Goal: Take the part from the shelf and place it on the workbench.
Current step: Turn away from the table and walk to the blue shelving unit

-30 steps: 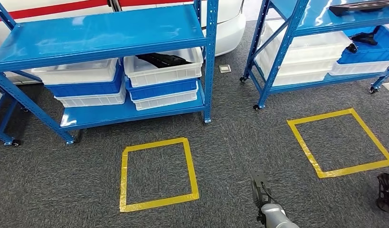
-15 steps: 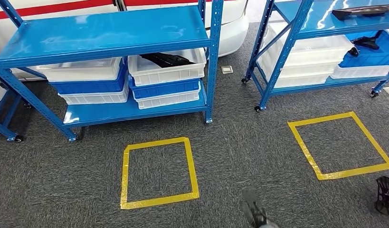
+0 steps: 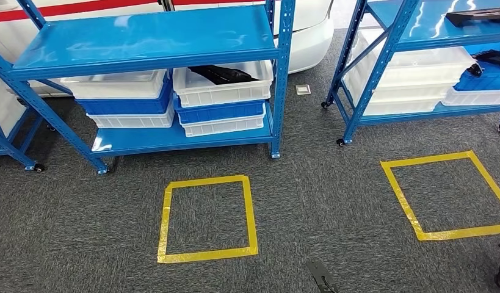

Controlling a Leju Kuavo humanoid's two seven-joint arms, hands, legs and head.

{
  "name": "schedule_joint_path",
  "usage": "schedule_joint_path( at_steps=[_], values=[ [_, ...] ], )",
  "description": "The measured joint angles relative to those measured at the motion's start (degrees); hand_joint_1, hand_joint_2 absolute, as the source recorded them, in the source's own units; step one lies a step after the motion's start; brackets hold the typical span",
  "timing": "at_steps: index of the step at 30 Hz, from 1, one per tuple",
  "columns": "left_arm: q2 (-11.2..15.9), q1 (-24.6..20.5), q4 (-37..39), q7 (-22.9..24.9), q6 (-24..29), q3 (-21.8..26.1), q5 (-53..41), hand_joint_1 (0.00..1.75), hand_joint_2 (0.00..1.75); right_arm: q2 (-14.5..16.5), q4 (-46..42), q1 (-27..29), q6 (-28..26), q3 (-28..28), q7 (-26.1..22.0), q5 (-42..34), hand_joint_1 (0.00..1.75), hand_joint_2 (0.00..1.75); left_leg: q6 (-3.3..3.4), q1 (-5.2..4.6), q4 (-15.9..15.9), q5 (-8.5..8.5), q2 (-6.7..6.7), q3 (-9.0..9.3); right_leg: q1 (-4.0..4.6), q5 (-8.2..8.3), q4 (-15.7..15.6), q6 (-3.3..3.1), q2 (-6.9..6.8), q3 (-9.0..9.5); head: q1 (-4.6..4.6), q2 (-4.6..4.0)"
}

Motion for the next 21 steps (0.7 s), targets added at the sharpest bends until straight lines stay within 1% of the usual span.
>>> schedule_joint_path(
  at_steps=[1, 2, 3, 4, 5, 6, 7, 8, 9, 10, 11, 12, 13, 14, 15, 16, 17, 18, 19, 20, 21],
  values=[
    [0.03, -0.16, -0.02, 0.02, 0.06, -0.01, -0.06, 0.00, 0.00, 0.06, 0.00, 0.00, 0.01, -0.01, -0.02, 0.02, 0.00, 1.75, 0.48, -0.37, -2.23, 0.58, 0.64, 1.10, 0.03, -0.02, -0.04, 0.07, -0.35, 0.04, 0.01, 0.00],
    [0.07, -0.30, -0.03, 0.05, 0.11, -0.01, -0.09, 0.00, 0.00, 0.14, 0.00, 0.01, 0.01, -0.01, -0.03, 0.03, 0.00, 1.75, 0.75, -0.65, -3.11, 0.61, 0.95, 1.43, 0.01, -0.03, -0.12, 0.18, -0.72, 0.09, 0.03, 0.00],
    [0.11, -0.38, -0.03, 0.09, 0.14, -0.02, -0.11, 0.00, 0.00, 0.23, 0.00, 0.01, 0.02, -0.02, -0.03, 0.04, 0.00, 1.75, 0.83, -0.81, -3.24, 0.67, 0.59, 1.38, 0.01, 0.01, -0.28, 0.35, -1.11, 0.17, 0.04, 0.00],
    [0.14, -0.42, -0.03, 0.12, 0.16, -0.02, -0.11, 0.00, 0.00, 0.31, -0.01, 0.01, 0.03, -0.02, -0.03, 0.05, 0.00, 1.75, 0.96, -0.72, -3.81, 1.06, 0.05, 1.59, 0.01, -0.01, -0.33, 0.56, -1.34, 0.18, 0.00, 0.01],
    [0.13, -0.41, -0.03, 0.15, 0.18, -0.02, -0.11, 0.00, 0.00, 0.33, -0.01, 0.00, 0.04, -0.02, -0.04, 0.05, 0.00, 1.75, 0.99, -0.62, -4.57, 1.54, -0.38, 1.95, 0.06, -0.18, -0.06, 0.74, -1.07, 0.15, 0.06, 0.01],
    [0.10, -0.44, -0.02, 0.19, 0.17, -0.02, -0.12, 0.00, 0.00, 0.34, -0.01, 0.00, 0.04, -0.02, -0.05, 0.05, 0.00, 1.75, 1.14, -0.46, -5.36, 2.11, -0.85, 2.33, 0.13, -0.83, 1.06, 0.78, -0.43, -0.29, 0.07, 0.01],
    [0.04, -0.49, -0.02, 0.21, 0.17, -0.02, -0.11, 0.00, 0.00, 0.27, -0.01, 0.02, 0.04, -0.02, -0.07, 0.05, 0.00, 1.75, 1.22, -0.27, -6.04, 2.64, -1.33, 2.64, 0.18, -2.08, 3.50, 0.65, 0.43, -1.38, 0.12, 0.01],
    [-0.01, -0.53, -0.02, 0.22, 0.17, -0.02, -0.11, 0.00, 0.00, 0.19, 0.01, 0.11, 0.04, -0.02, -0.08, 0.05, 0.00, 1.75, 1.27, -0.31, -6.26, 2.86, -1.78, 2.67, 0.11, -3.67, 6.89, 0.45, 1.26, -2.88, 0.16, 0.00],
    [-0.03, -0.54, -0.02, 0.24, 0.16, -0.02, -0.11, 0.00, 0.00, 0.14, 0.03, 0.23, 0.04, -0.02, -0.08, 0.06, 0.00, 1.75, 1.38, -0.29, -6.27, 2.98, -2.33, 2.57, 0.07, -5.27, 10.70, 0.30, 1.73, -4.72, 0.15, 0.00],
    [-0.05, -0.51, -0.01, 0.27, 0.16, -0.02, -0.12, 0.00, 0.00, 0.08, 0.05, 0.37, 0.04, -0.02, -0.07, 0.08, 0.00, 1.75, 1.36, -0.29, -6.22, 3.00, -2.93, 2.46, 0.03, -6.29, 13.73, 0.40, 1.92, -6.24, 0.18, 0.00],
    [-0.08, -0.45, 0.00, 0.31, 0.17, -0.02, -0.14, 0.00, 0.00, 0.02, 0.07, 0.48, 0.04, -0.02, -0.05, 0.13, 0.00, 1.75, 1.32, -0.28, -6.15, 3.01, -3.53, 2.41, -0.02, -6.34, 14.83, 0.76, 2.00, -6.85, 0.17, 0.00],
    [-0.12, -0.40, 0.01, 0.36, 0.19, -0.02, -0.16, 0.00, 0.00, -0.04, 0.08, 0.52, 0.05, -0.03, -0.04, 0.25, 0.00, 1.75, 1.24, -0.25, -6.01, 2.99, -4.16, 2.38, -0.09, -5.45, 13.68, 1.32, 2.08, -6.39, 0.17, 0.00],
    [-0.16, -0.39, 0.02, 0.41, 0.22, -0.02, -0.21, 0.00, 0.00, -0.09, 0.09, 0.50, 0.05, -0.03, -0.04, 0.38, 0.00, 1.75, 1.08, -0.19, -5.78, 2.90, -4.79, 2.35, -0.21, -3.84, 10.43, 1.96, 2.26, -4.86, 0.18, 0.00],
    [-0.21, -0.40, 0.02, 0.45, 0.26, -0.02, -0.31, 0.00, 0.00, -0.13, 0.09, 0.46, 0.07, -0.04, -0.04, 0.54, 0.00, 1.75, 0.81, -0.11, -5.37, 2.73, -5.40, 2.25, -0.46, -2.16, 6.18, 2.49, 2.87, -2.87, 0.19, 0.00],
    [-0.22, -0.42, 0.02, 0.49, 0.32, -0.02, -0.41, 0.00, 0.00, -0.13, 0.11, 0.41, 0.10, -0.04, -0.03, 0.67, 0.00, 1.75, 0.42, -0.18, -4.86, 2.46, -5.96, 2.02, -0.58, -0.91, 2.70, 2.67, 3.66, -1.27, 0.23, 0.00],
    [-0.22, -0.45, 0.01, 0.53, 0.39, -0.02, -0.53, 0.00, 0.00, -0.11, 0.14, 0.35, 0.12, -0.05, -0.03, 0.78, 0.00, 1.75, 0.03, -0.26, -4.35, 2.18, -6.42, 1.77, -0.66, -0.21, 0.49, 2.45, 4.29, -0.20, 0.20, 0.00],
    [-0.21, -0.47, 0.01, 0.55, 0.49, -0.02, -0.62, 0.00, 0.00, -0.09, 0.16, 0.33, 0.14, -0.05, -0.02, 0.85, 0.00, 1.75, -0.33, -0.35, -3.95, 1.99, -6.79, 1.46, -0.67, -0.04, -0.35, 2.00, 4.71, 0.18, 0.15, 0.00],
    [-0.20, -0.47, 0.01, 0.58, 0.61, -0.02, -0.67, 0.00, 0.00, -0.08, 0.19, 0.32, 0.15, -0.07, 0.02, 0.91, 0.00, 1.75, -0.59, -0.42, -3.79, 1.92, -7.13, 1.21, -0.51, -0.06, -0.20, 1.47, 4.62, 0.16, 0.10, 0.00],
    [-0.19, -0.45, 0.02, 0.62, 0.73, -0.02, -0.71, 0.00, 0.00, -0.04, 0.20, 0.27, 0.15, -0.08, 0.04, 0.95, 0.00, 1.75, -0.78, -0.30, -3.69, 1.94, -7.45, 1.04, -0.65, 0.03, -0.19, 0.97, 4.21, 0.20, 0.04, 0.00],
    [-0.20, -0.41, 0.03, 0.69, 0.84, -0.02, -0.74, 0.00, 0.00, 0.09, 0.21, 0.18, 0.09, -0.09, 0.10, 0.97, 0.00, 1.75, -0.99, -0.18, -3.42, 1.82, -7.21, 0.82, -0.74, 0.12, -0.23, 0.66, 3.82, 0.20, 0.05, 0.00],
    [-0.22, -0.43, 0.04, 0.79, 0.93, -0.02, -0.77, 0.00, 0.00, 0.32, 0.22, 0.00, -0.04, -0.11, 0.18, 1.01, 0.00, 1.75, -1.27, -0.07, -2.49, 1.24, -6.41, 0.34, -0.82, 0.20, -0.28, 0.34, 3.44, 0.21, -0.03, 0.00]
  ],
)
